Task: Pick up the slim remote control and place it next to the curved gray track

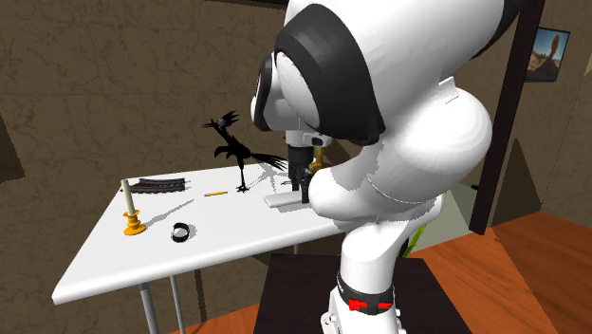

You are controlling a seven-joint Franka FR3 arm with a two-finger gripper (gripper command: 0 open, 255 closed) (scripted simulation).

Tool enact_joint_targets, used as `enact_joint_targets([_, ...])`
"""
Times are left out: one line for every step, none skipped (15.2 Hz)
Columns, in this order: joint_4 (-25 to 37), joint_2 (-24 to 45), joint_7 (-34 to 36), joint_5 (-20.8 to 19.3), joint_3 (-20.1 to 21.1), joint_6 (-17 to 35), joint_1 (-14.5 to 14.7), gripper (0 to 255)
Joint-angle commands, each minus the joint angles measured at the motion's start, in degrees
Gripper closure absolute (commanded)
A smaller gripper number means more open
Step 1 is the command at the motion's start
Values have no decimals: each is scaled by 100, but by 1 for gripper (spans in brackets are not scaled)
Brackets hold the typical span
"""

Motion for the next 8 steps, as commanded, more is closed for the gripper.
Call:
enact_joint_targets([117,-88,15,-90,-91,-202,-22,255])
enact_joint_targets([173,-127,20,-132,-134,-294,-33,255])
enact_joint_targets([230,-162,26,-172,-176,-385,-44,255])
enact_joint_targets([288,-194,31,-213,-218,-474,-55,255])
enact_joint_targets([348,-224,36,-252,-259,-561,-67,255])
enact_joint_targets([409,-251,40,-291,-298,-647,-79,255])
enact_joint_targets([470,-275,45,-329,-338,-732,-91,255])
enact_joint_targets([640,-11,116,-288,-197,-601,-162,255])
